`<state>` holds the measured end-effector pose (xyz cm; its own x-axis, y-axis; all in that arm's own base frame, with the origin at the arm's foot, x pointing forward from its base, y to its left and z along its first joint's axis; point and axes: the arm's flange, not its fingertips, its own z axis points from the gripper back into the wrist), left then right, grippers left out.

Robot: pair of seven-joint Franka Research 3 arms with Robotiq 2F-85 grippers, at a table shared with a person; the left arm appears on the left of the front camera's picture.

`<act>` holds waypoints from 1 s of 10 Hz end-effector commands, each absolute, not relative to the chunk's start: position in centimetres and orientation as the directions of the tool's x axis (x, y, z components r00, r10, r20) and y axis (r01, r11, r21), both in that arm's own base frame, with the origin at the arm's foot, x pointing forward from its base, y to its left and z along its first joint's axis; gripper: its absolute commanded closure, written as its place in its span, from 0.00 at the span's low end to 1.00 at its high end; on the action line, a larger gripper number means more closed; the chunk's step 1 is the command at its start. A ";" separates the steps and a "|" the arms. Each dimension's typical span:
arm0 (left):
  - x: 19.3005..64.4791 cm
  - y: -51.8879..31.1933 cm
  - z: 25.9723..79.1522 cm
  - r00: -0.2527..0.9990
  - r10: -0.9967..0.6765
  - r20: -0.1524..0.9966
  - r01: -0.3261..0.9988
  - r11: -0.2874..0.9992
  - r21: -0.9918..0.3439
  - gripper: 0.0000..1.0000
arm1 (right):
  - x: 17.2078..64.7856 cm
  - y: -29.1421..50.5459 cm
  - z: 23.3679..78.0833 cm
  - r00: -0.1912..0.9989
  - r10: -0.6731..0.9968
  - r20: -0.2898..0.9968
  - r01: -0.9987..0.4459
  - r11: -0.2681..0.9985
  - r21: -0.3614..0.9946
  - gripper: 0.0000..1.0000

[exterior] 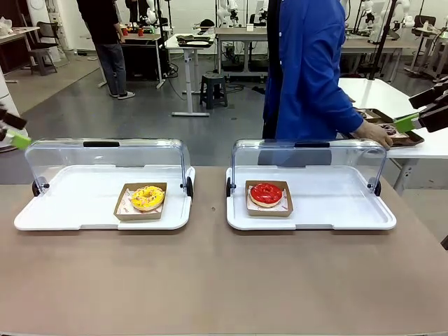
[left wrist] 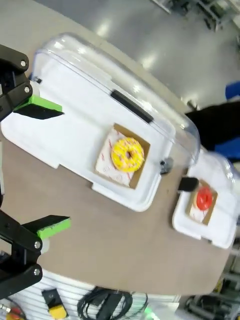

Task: Provide the desired donut to the person.
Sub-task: Place the picked Paper togo box onto the Handle tray extended by the person.

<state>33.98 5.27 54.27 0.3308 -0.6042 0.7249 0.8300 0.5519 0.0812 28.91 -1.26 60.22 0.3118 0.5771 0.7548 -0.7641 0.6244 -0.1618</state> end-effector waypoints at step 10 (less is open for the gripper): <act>31.6 9.3 50.5 0.255 -0.563 0.787 0.779 0.602 0.178 0.00 | 28.9 -1.0 60.0 0.328 0.579 0.746 -0.755 0.636 -0.162 0.00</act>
